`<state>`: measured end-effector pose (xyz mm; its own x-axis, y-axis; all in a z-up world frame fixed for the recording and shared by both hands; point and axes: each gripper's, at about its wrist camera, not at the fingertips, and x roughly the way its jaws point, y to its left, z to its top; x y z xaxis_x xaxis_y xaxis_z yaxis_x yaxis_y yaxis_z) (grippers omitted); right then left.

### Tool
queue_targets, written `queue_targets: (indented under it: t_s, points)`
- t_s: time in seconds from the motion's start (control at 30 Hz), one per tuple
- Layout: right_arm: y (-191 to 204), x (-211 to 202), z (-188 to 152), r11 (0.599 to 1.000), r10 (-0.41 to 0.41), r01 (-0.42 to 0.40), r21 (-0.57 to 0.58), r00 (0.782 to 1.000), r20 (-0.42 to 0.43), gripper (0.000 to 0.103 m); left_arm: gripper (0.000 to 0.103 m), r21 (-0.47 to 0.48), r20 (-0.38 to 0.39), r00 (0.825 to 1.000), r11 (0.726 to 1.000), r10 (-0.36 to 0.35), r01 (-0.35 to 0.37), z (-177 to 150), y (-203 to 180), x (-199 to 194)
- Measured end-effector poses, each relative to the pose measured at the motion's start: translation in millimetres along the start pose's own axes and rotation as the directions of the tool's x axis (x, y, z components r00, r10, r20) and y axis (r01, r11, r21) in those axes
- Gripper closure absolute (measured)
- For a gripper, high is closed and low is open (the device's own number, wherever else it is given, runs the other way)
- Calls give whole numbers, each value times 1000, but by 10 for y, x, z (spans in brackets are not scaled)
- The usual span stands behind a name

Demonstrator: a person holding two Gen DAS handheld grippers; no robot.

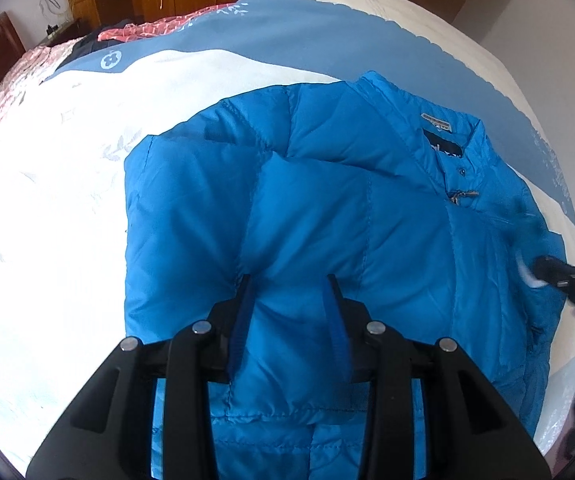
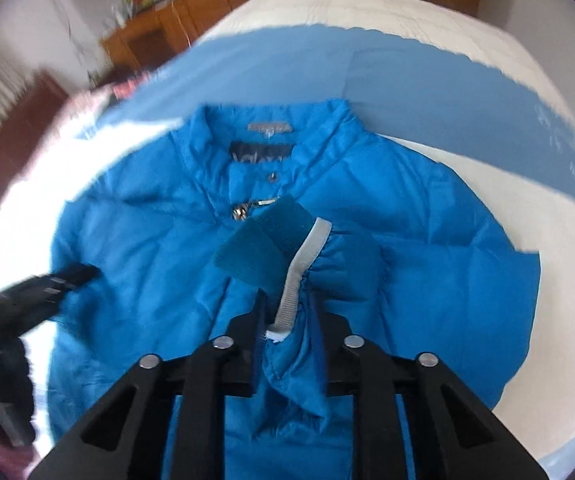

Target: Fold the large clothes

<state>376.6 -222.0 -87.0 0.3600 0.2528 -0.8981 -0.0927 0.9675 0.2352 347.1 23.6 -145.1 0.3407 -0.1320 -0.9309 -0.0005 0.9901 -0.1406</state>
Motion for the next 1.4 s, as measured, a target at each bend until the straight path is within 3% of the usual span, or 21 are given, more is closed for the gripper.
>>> queue_targets:
  t_s: [0.17, 0.2, 0.23, 0.33, 0.43, 0.53, 0.6, 0.63, 0.67, 0.73, 0.83, 1.0, 1.07, 1.1, 1.17, 1.27, 1.4]
  points:
    - [-544, -324, -109, 985, 104, -107, 139, 994, 26, 79, 68, 0, -3, 1000, 1000, 3, -3, 9, -19, 4]
    - [-633, -359, -136, 981, 109, -112, 156, 994, 29, 72, 68, 0, -3, 1000, 1000, 2, -2, 9, -16, 4]
    - [-788, -410, -190, 975, 111, -117, 188, 993, 39, 57, 68, -1, -3, 1000, 1000, 1, -1, 6, -15, -2]
    - [-1124, -499, -311, 953, 142, -157, 258, 987, 74, 38, 68, 5, 2, 1000, 1000, 4, -4, -11, -30, -51]
    - [-1397, -392, -391, 906, 249, -260, 334, 965, 76, 35, 68, 25, 17, 1000, 1000, 8, -8, -36, -70, -110]
    - [-1541, -205, -427, 886, 247, -246, 393, 968, 49, 34, 68, 40, 15, 1000, 999, 15, -16, -66, -120, -100]
    - [-1565, -83, -415, 877, 262, -256, 406, 964, 41, 34, 68, 43, 8, 1000, 999, 22, -23, -78, -133, -64]
    - [-1569, -13, -400, 875, 265, -257, 411, 963, 38, 40, 68, 45, 8, 1000, 999, 27, -28, -80, -140, -50]
    - [-1571, 40, -384, 879, 245, -235, 415, 969, 30, 46, 68, 50, 11, 999, 998, 32, -33, -87, -143, -36]
    - [-1561, 79, -381, 886, 224, -212, 412, 974, 20, 78, 68, 51, 13, 999, 998, 37, -38, -91, -141, -15]
    - [-1564, 96, -372, 893, 193, -181, 412, 981, 11, 88, 68, 35, 1, 1000, 999, 19, -19, -84, -83, 44]
    - [-1607, 278, -389, 903, 150, -128, 411, 988, -22, 89, 66, 44, -2, 1000, 999, 27, -27, -88, -78, 125]
    - [-1540, 151, -388, 916, 109, -96, 390, 994, -13, 84, 67, 27, -9, 1000, 999, 26, -26, -94, -64, 72]
    - [-1511, 48, -408, 921, 80, -75, 382, 997, 4, 75, 68, 20, -8, 999, 999, 36, -36, -109, -57, 19]
    - [-1406, -205, -458, 938, 25, -51, 344, 996, 81, 69, 68, 28, 25, 998, 998, 57, -58, -162, -82, -134]
    - [-1164, -406, -517, 954, 86, -122, 274, 987, 139, 69, 66, 88, 90, 995, 994, 50, -58, -273, -276, -351]
    - [-881, -224, -533, 967, 115, -132, 220, 989, 90, 69, 66, 131, 56, 998, 991, 8, -16, -368, -530, -267]
